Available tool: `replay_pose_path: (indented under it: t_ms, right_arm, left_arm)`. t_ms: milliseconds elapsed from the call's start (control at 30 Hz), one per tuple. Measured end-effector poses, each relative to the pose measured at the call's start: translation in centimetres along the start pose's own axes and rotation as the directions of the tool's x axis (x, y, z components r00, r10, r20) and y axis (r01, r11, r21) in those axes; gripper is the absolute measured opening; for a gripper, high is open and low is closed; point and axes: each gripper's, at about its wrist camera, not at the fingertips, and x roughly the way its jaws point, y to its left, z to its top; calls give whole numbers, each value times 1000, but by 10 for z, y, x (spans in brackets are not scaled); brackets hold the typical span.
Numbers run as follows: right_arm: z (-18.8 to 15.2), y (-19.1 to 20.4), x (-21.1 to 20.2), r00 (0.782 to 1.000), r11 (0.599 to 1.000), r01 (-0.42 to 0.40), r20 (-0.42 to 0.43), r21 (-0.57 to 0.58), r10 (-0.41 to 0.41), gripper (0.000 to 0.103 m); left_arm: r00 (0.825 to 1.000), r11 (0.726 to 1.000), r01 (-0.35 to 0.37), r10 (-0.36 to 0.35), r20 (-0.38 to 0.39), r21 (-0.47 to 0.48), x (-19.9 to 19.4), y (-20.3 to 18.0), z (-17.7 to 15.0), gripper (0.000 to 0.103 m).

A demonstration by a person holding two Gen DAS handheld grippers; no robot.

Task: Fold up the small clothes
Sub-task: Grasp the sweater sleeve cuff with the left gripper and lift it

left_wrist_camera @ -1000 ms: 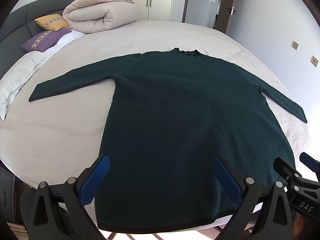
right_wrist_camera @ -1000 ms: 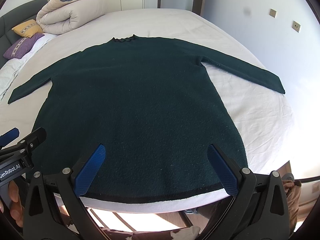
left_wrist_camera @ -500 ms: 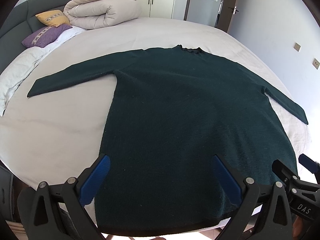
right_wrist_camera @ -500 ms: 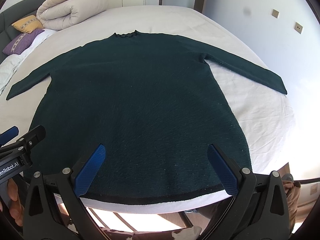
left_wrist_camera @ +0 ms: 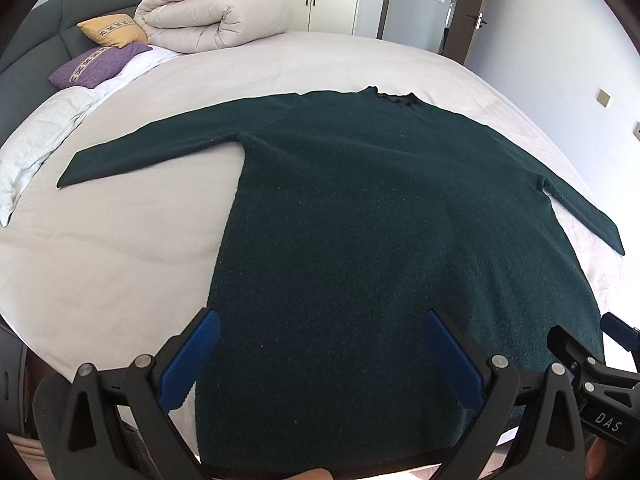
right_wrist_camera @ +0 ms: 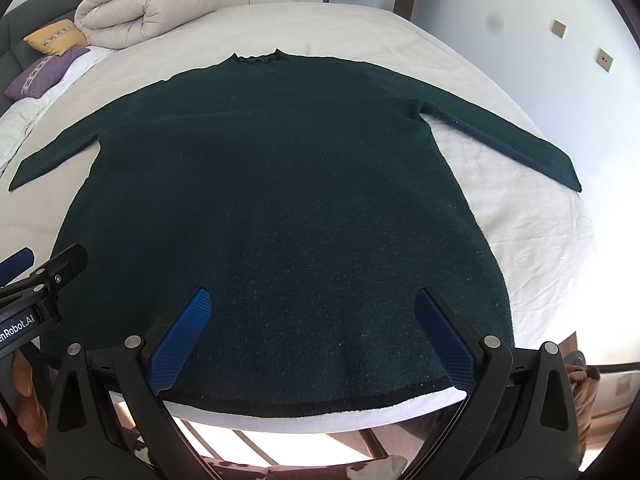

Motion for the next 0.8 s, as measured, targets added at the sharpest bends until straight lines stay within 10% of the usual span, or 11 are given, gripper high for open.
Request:
replay_pose_path:
  t_ms: [467,667,800]
  right_arm:
    - [29,13,16,999,999,-30,18,-26,30,103]
    - [65,26,16,990,992,-115,77,-59,119,103]
    - [89,42,20,981,982,-165,90,-88,173,103]
  left_arm:
    - [999,989,44,-44,3,-143,17,62,31,103]
    - [975,920,221,-207,77,-324,31,147,68,103]
    - [981,896,186,-194,21,-403,51,193,80,103]
